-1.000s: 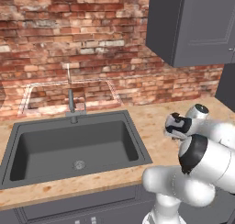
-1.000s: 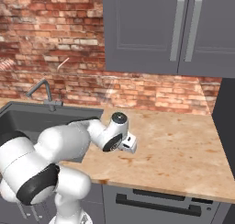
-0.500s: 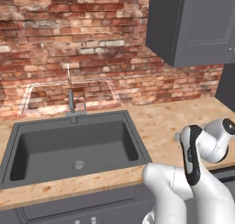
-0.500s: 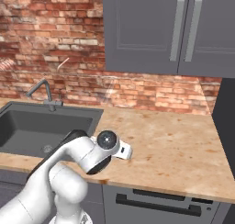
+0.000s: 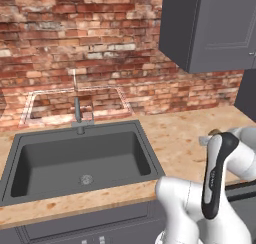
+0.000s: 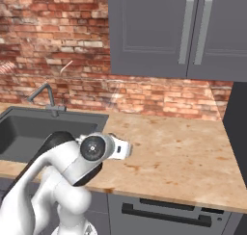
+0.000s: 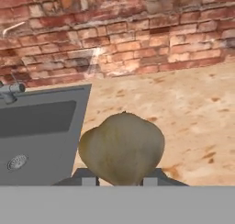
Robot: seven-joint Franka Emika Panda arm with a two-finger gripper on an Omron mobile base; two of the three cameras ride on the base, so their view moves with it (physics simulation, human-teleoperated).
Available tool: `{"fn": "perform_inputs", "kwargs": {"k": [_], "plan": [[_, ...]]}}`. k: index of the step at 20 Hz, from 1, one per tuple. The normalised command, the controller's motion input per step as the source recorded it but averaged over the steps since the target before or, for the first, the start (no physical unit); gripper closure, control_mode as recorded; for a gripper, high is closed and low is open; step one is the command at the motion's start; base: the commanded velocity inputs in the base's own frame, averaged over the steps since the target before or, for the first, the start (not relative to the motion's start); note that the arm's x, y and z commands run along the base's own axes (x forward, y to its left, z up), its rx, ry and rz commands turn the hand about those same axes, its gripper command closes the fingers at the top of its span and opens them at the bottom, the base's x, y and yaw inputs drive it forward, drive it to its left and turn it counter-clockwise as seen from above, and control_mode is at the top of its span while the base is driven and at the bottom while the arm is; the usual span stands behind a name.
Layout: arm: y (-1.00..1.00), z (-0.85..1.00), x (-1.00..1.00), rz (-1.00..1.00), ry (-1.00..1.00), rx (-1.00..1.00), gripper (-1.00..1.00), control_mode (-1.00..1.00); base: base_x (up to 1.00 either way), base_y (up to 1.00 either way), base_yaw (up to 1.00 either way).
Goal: Place the beer on the top shelf of the fridge to keep it out of children's reach, and place the pear and garlic on lower shelves for easy access.
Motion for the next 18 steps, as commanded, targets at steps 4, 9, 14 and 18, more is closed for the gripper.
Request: {"fn": "perform_inputs", "kwargs": {"k": [4,9,14,18], "plan": [[0.26,0.93,-0.32,0.04,-0.01,-0.18,1.0,-1.0,0.0,0.0,0.0],[0.31,0.56,-0.38,0.05,0.01,-0.24,1.0,-1.0,0.0,0.0,0.0],[0.17,0.2,-0.64,0.05,0.01,-0.23,1.0,-1.0,0.0,0.0,0.0],[0.0,0.0,-0.22,0.0,0.0,-0.04,1.0,1.0,-0.67,-0.01,0.0]]}}
